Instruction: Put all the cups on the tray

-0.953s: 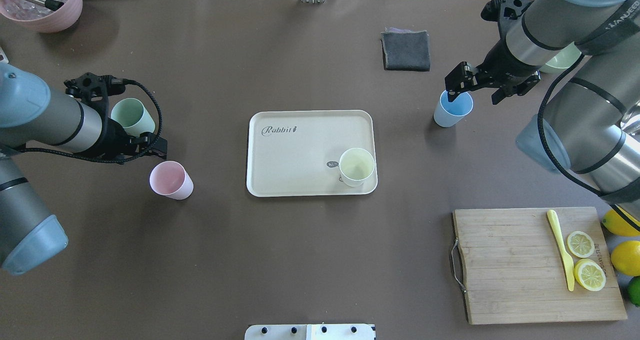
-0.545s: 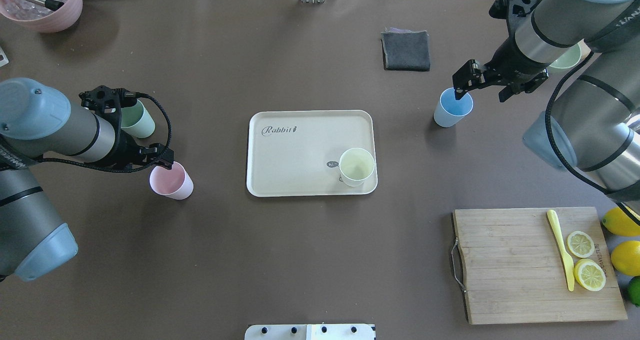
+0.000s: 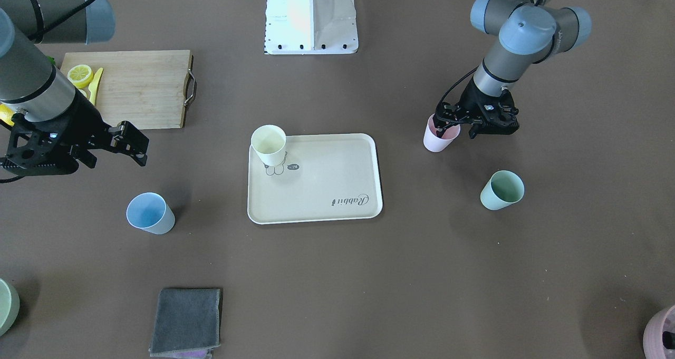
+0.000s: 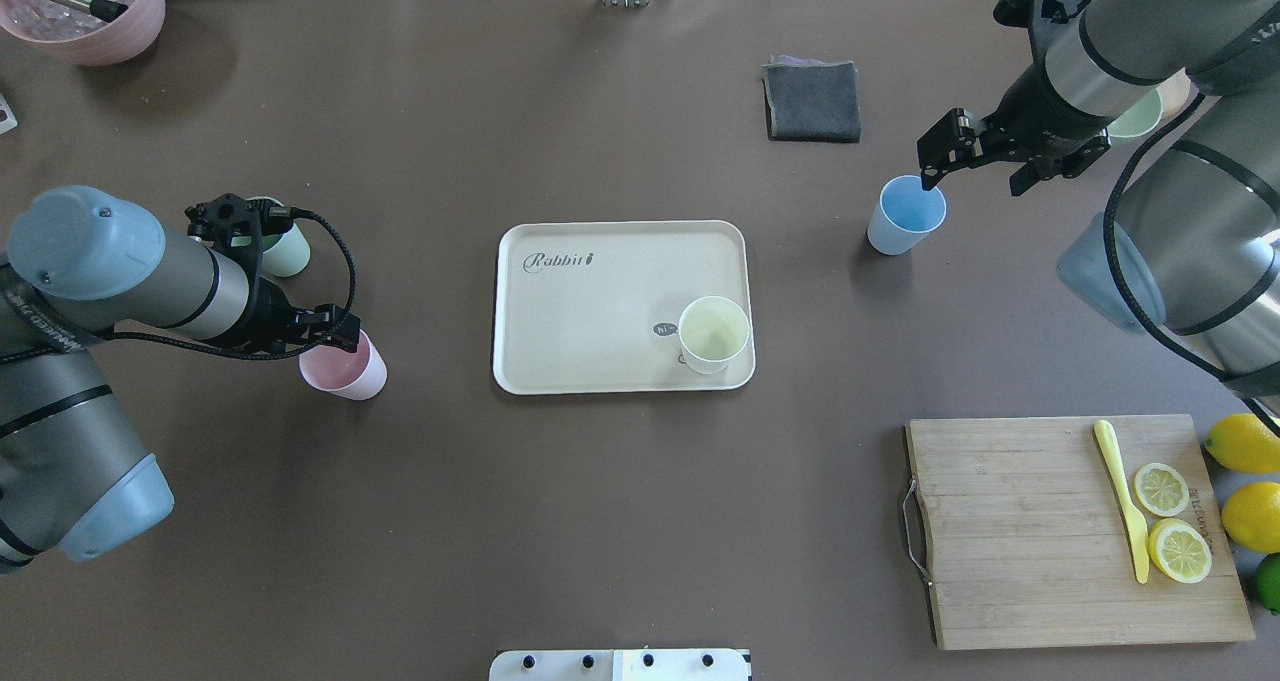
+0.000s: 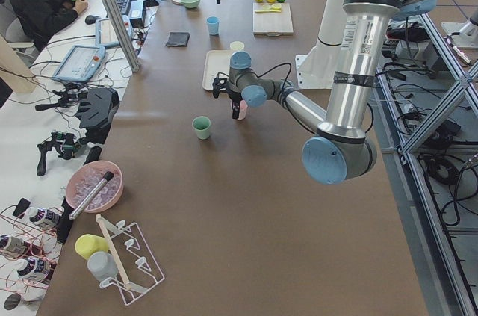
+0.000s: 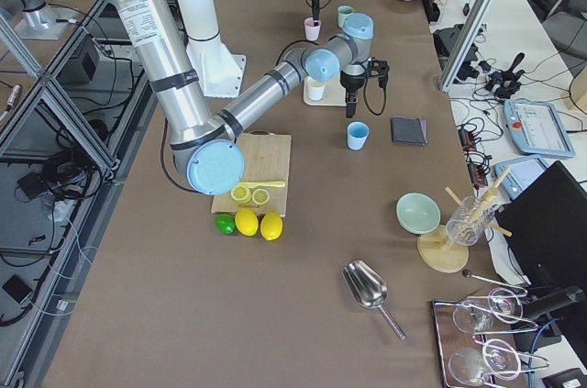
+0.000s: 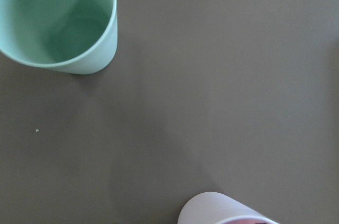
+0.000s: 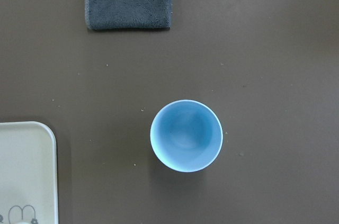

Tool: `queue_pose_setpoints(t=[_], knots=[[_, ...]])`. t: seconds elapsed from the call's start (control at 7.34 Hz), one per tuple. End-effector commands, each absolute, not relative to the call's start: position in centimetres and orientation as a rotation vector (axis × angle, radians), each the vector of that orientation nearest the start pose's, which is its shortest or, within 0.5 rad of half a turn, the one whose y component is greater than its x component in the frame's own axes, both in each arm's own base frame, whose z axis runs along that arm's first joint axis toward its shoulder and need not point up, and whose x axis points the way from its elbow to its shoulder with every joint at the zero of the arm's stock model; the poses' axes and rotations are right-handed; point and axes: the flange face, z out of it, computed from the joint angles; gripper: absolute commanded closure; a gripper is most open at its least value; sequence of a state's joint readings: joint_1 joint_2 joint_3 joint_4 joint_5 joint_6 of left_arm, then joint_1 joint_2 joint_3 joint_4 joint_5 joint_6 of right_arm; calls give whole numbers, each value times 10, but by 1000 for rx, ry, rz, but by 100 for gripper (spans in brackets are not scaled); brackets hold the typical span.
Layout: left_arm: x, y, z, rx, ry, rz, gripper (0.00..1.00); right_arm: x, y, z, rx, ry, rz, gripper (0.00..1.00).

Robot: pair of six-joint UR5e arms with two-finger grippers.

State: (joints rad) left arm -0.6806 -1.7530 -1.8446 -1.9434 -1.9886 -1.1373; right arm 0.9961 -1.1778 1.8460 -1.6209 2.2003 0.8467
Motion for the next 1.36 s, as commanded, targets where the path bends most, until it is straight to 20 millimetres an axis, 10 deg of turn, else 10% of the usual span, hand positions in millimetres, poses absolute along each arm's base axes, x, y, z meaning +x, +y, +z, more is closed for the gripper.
queue_pose_setpoints(t=[0.0, 0.14, 0.27, 0.68, 0.95, 1.23], knots=[[380, -426, 397, 97, 898, -56, 30, -257, -542, 323, 52, -850, 68, 0], [379, -424, 403, 91, 891, -57, 78, -257, -542, 324, 52, -850, 68, 0], [382, -421, 402, 84, 893, -48, 100, -256, -542, 323, 54, -851, 69, 0], [376, -417, 396, 88, 904, -48, 100, -253, -541, 320, 61, -856, 70, 0], [363, -413, 353, 50, 911, -56, 100, -245, -539, 318, 62, -870, 69, 0], [397, -443, 261, 27, 893, -100, 100, -245, -540, 318, 68, -870, 61, 0]])
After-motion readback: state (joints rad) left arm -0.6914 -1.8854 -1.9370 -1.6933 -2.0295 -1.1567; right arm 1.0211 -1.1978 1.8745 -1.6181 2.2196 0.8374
